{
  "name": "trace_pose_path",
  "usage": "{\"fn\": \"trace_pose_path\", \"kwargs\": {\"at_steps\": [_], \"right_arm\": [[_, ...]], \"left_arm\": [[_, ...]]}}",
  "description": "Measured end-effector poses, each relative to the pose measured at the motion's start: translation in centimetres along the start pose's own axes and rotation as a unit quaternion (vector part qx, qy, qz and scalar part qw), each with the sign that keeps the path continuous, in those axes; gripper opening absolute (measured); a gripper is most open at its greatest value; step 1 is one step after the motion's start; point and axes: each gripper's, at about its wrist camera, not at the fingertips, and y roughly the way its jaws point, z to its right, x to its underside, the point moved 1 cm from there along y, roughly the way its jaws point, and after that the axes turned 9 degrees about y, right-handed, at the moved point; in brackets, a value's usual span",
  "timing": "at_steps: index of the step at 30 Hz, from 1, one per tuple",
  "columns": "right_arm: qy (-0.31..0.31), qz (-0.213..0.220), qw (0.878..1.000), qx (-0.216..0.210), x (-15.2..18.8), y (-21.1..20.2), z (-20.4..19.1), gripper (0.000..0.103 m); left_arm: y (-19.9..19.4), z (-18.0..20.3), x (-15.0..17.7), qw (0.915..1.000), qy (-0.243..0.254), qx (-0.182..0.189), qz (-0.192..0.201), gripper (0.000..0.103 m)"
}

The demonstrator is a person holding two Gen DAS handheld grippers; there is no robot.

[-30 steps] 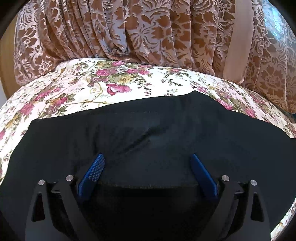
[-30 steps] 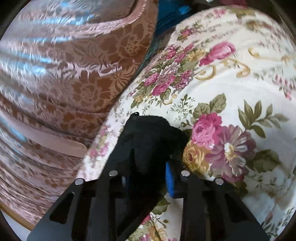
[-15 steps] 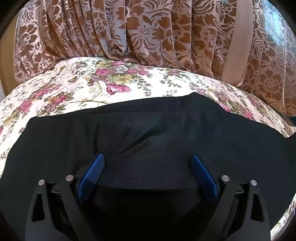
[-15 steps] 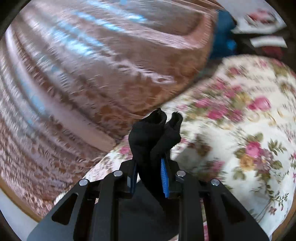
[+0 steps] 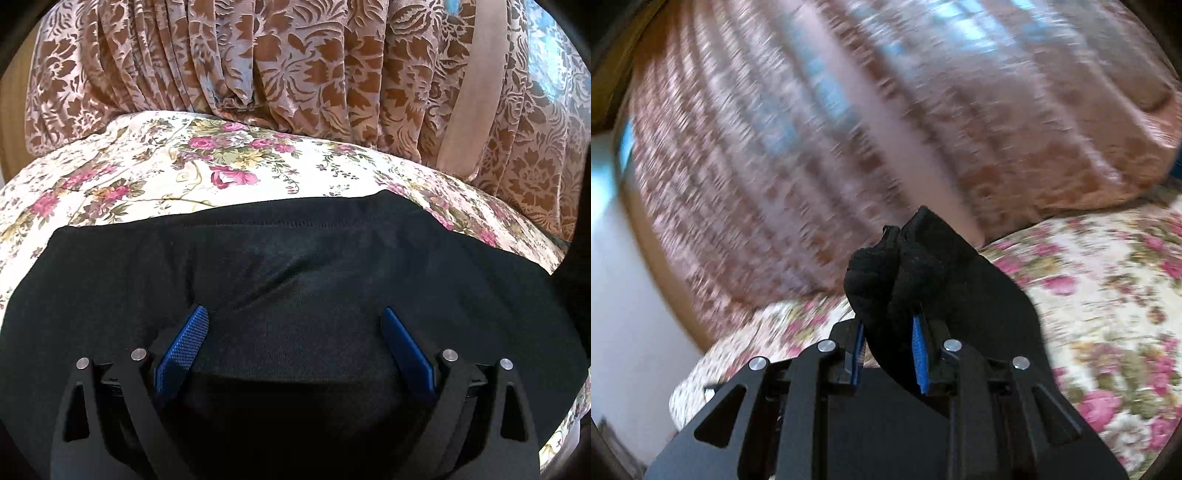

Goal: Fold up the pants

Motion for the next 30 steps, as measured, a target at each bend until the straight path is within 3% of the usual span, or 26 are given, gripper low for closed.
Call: {"fn": "trace_pose_path", "kwargs": {"at_steps": [6, 13, 16, 17, 19, 21, 23, 26, 28, 29, 30], "right_arm": [[-0.067, -0.096, 0.993, -0.027, 5.5, 6.2, -3.6, 0.022], [-0.106, -0.169, 0.980, -0.020, 11.1, 10.3, -3.3, 0.024], [-0.129, -0.200, 0.971, -0.009, 13.1, 11.0, -2.7, 0.032], [-0.131, -0.207, 0.969, -0.014, 13.5, 11.1, -2.5, 0.044], [-0.121, -0.218, 0.968, -0.041, 13.9, 10.5, -2.0, 0.053], [-0.108, -0.215, 0.969, -0.061, 13.5, 9.3, -1.5, 0.063], [-0.085, -0.196, 0.974, -0.076, 12.2, 7.4, -0.5, 0.064], [-0.034, -0.129, 0.988, -0.072, 9.1, 4.1, 2.4, 0.066], [0.004, -0.078, 0.996, -0.048, 6.8, 2.5, 5.0, 0.065], [0.016, -0.062, 0.998, -0.012, 5.7, 2.2, 6.4, 0.063], [0.022, -0.060, 0.998, 0.007, 5.1, 2.4, 7.2, 0.051]], "left_arm": [[-0.1, -0.1, 0.0, 1.0000, -0.002, 0.003, 0.001, 0.093], [0.0, -0.1, 0.0, 1.0000, -0.004, 0.009, 0.000, 0.095], [0.1, -0.2, 0.0, 0.9999, -0.006, 0.013, 0.001, 0.095], [0.1, -0.2, 0.0, 0.9999, -0.006, 0.014, 0.001, 0.095], [0.1, -0.2, 0.0, 0.9999, -0.006, 0.013, 0.001, 0.095], [0.1, -0.2, 0.0, 0.9999, -0.007, 0.015, 0.001, 0.096], [0.0, -0.3, 0.0, 0.9998, -0.010, 0.020, 0.001, 0.096], [-0.3, -0.3, -0.6, 0.9993, -0.018, 0.032, -0.009, 0.096], [-0.9, -0.3, -1.5, 0.9966, -0.051, 0.064, -0.012, 0.096], [-1.3, -0.2, -2.0, 0.9923, -0.080, 0.094, -0.005, 0.096], [-1.6, -0.1, -2.4, 0.9878, -0.104, 0.117, 0.002, 0.096]]}}
